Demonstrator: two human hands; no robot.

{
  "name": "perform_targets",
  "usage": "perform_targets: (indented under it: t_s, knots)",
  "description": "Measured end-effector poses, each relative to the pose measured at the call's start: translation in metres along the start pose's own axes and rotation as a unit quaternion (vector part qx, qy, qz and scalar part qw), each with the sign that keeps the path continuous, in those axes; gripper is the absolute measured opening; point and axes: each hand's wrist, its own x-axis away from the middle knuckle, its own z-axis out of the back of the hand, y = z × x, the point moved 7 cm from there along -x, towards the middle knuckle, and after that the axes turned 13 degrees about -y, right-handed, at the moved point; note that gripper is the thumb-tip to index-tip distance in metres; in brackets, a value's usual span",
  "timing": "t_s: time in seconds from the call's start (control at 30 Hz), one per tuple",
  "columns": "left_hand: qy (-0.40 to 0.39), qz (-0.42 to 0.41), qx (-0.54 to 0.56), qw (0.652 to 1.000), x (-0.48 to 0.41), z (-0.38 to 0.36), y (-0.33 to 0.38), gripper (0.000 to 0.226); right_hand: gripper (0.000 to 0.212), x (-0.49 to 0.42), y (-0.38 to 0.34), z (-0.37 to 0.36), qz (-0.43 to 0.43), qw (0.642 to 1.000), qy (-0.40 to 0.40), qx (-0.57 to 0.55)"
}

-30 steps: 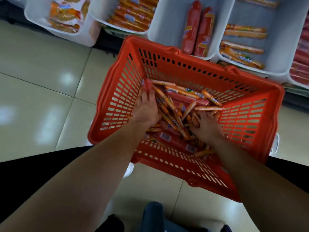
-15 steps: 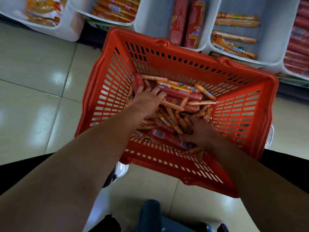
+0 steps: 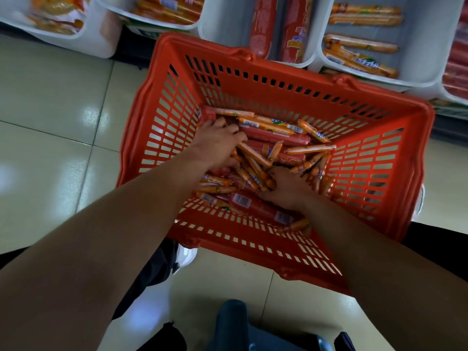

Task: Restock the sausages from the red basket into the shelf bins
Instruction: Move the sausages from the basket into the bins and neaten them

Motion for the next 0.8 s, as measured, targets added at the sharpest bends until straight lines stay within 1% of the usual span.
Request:
perform_targets:
  t_s: [0.1,0.2,0.33,0.4,0.47,0.57,0.63,0.67,0.7,0.73,0.77,0.8]
  knots:
    - [-0.014,0.018,0.024,0.999,0.001,0.004,-0.016,0.072,0.074,-0.01,-0.019,0.001,0.027,0.999,0.017,0.027]
    - [-0.026,0.028,0.077,0.996,0.004,0.003,-0.027,0.076,0.07,-0.014,-0.027,0.003,0.04,0.999,0.029,0.017]
    - [-0.055,0.017,0.134,0.989,0.007,0.006,-0.027,0.074,0.061,-0.019,-0.035,0.002,0.045,0.997,-0.01,0.06]
    - [-0.073,0.022,0.187,0.979,0.008,0.008,-0.023,0.068,0.059,-0.018,-0.035,0.006,0.037,0.997,-0.021,0.067]
    - [-0.088,0.028,0.245,0.965,0.007,0.004,-0.018,0.062,0.052,-0.013,-0.03,0.018,0.015,0.995,-0.016,0.098]
    - [-0.101,0.018,0.289,0.952,0.002,-0.003,-0.003,0.065,0.045,0.002,-0.013,0.048,-0.038,0.987,0.022,0.157]
    - [-0.1,-0.003,0.319,0.942,0.001,-0.004,0.01,0.055,0.043,0.013,0.0,0.067,-0.045,0.986,0.046,0.156]
    - [-0.097,-0.012,0.335,0.937,0.001,-0.005,0.015,0.05,0.046,0.017,0.007,0.073,-0.042,0.987,0.052,0.146]
    - [-0.095,-0.02,0.346,0.933,0.003,-0.006,0.019,0.049,0.054,0.02,0.013,0.076,-0.037,0.988,0.052,0.138]
    - [-0.092,-0.029,0.353,0.931,0.006,-0.006,0.022,0.054,0.066,0.022,0.017,0.077,-0.034,0.989,0.05,0.134]
    - [-0.084,-0.033,0.334,0.938,0.008,-0.007,0.023,0.059,0.08,0.023,0.023,0.074,-0.041,0.99,0.044,0.128]
    - [-0.068,-0.035,0.291,0.954,0.01,-0.005,0.022,0.063,0.091,0.025,0.027,0.07,-0.05,0.99,0.04,0.123]
